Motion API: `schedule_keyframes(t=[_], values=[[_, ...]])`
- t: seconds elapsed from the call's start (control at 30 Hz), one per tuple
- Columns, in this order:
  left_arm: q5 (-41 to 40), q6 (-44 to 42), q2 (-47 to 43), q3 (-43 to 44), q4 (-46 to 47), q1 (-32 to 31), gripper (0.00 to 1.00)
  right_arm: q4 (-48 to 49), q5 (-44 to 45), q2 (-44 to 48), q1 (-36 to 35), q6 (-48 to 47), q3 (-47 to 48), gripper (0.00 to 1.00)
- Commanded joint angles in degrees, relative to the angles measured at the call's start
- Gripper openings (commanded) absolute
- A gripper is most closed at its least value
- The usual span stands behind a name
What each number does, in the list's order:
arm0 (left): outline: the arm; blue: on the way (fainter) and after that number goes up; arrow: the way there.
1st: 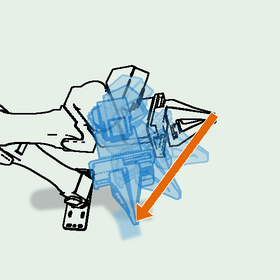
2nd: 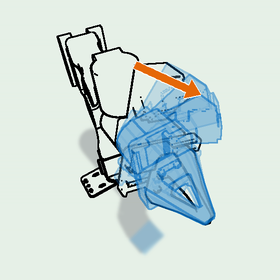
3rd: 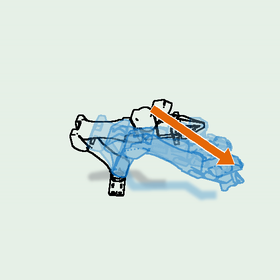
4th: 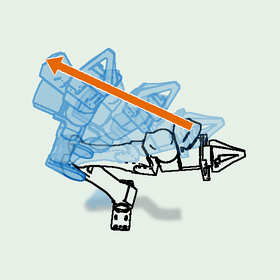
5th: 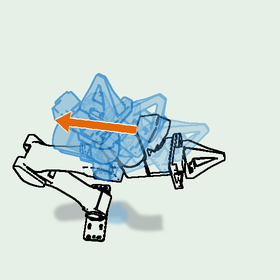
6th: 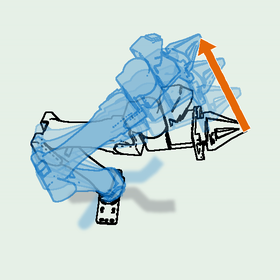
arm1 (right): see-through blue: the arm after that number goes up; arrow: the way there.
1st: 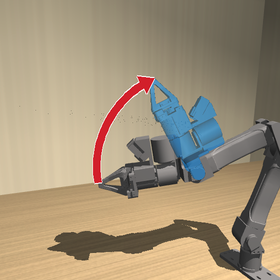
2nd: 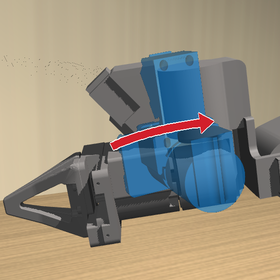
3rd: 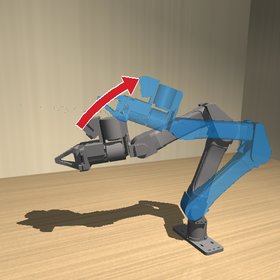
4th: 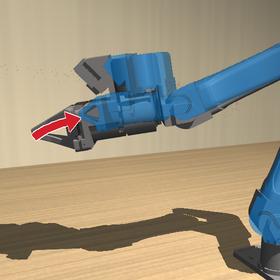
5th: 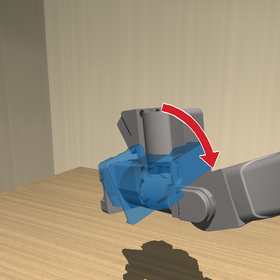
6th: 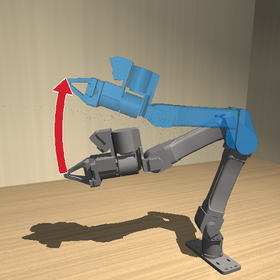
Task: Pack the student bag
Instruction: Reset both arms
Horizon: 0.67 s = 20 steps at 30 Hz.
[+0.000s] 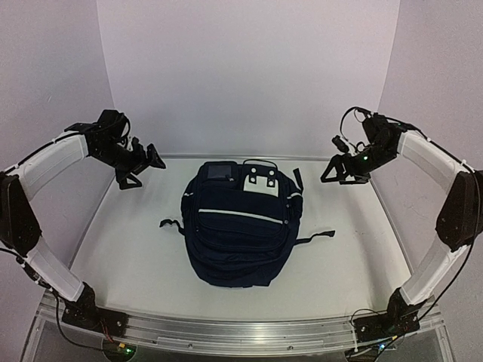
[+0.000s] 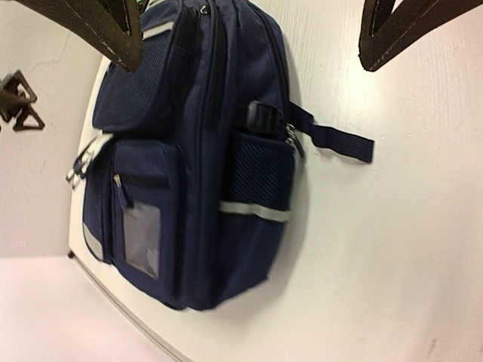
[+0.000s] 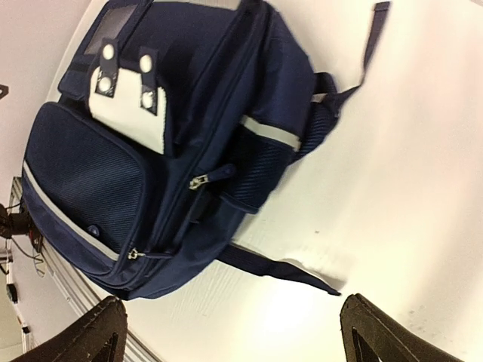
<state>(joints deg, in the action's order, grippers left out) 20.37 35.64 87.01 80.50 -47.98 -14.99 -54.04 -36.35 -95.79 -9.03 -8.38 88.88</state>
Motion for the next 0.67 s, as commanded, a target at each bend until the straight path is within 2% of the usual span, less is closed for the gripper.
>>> schedule_keyframes(t=[0.0,0.1,0.27,0.47,0.63], values=[[2.79,-4.83,5.31,5.84,-8.22,3.82,1.00,-1.31,2.88,2.11,4.98,-1.57,-0.62,0.98],[2.87,-5.76,6.64,5.80,-8.68,4.33,1.00,-1.84,3.21,0.81,9.37,-3.79,-1.51,0.98],[3.14,-5.14,5.01,-0.01,-6.37,4.41,1.00,-2.35,0.90,-1.93,15.67,-8.09,-4.62,0.98],[1.54,-3.85,-1.12,-8.59,-3.46,4.52,1.00,-2.02,1.22,-0.73,16.15,-10.91,-7.08,0.98],[0.73,-3.32,-4.76,-12.03,-2.31,5.06,1.00,-2.12,1.39,0.46,16.15,-11.05,-7.82,0.98]])
